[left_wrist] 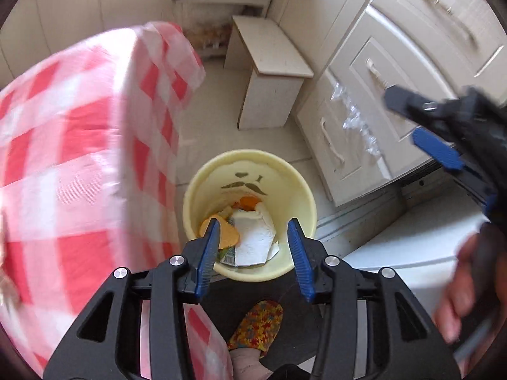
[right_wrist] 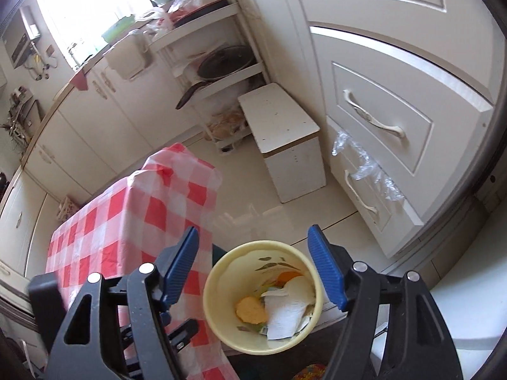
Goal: Collect trash
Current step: 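Carry the peels and carton over the yellow bin and open both grippers, then grasp the last orange peel with the left gripper while the right grasps the white tissue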
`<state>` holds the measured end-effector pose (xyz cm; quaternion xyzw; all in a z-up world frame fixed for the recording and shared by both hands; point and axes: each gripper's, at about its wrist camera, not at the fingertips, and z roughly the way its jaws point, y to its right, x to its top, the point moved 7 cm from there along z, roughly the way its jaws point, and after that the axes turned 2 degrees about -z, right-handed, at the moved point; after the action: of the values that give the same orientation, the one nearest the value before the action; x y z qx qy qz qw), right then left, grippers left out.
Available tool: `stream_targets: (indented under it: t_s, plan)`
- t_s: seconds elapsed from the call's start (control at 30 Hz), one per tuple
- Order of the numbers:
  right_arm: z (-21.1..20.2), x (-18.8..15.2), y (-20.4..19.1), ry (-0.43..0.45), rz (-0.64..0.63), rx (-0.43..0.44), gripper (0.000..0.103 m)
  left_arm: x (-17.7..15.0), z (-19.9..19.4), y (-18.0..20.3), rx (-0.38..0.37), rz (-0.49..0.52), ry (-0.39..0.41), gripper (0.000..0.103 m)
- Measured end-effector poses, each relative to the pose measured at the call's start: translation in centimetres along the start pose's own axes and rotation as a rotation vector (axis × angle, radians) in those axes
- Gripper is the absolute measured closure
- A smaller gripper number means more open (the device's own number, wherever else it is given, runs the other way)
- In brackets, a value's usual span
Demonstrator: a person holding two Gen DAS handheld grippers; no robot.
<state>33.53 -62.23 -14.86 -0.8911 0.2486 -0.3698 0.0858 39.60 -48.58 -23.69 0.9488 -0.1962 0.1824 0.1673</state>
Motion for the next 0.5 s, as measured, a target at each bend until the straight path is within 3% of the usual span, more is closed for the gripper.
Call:
stream_targets:
  t_s: [0.07, 0.13, 0.17, 0.23, 0.33, 0.4, 0.5]
  plan:
    - [-0.2, -0.1, -1.2, 0.007, -0.017, 0.023, 0.034, -0.7, -4.0, -1.7, -0.002, 0.011, 0.097, 0.059]
    - [-0.5, -0.4, -3.1, 0.007, -0.041, 0.056, 0.034, -1.5, -8.4, -4.9, 0.031, -0.007, 0.202, 0.05]
    - [-0.5, -0.6, -4.0, 0.004, -0.057, 0.07, 0.034, -2.1, -10.8, -7.5, 0.064, -0.035, 0.257, 0.043]
    - [-0.6, -1.5, -7.0, -0.009, -0.115, 0.112, 0.033, -3.1, -14.0, -12.8, 0.153, -0.1, 0.321, 0.038]
    - [-0.4, -3.9, -13.0, -0.054, -0.23, 0.202, 0.031, -5.1, -16.9, -24.4, 0.295, -0.284, 0.321, 0.037]
    - [-0.1, -6.1, -17.3, -0.096, -0.307, 0.263, 0.028, -6.4, -18.0, -31.5, 0.335, -0.438, 0.308, 0.037]
    - [0.4, -9.1, -22.7, -0.143, -0.393, 0.331, 0.028, -7.7, -19.7, -39.2, 0.367, -0.602, 0.342, 0.037]
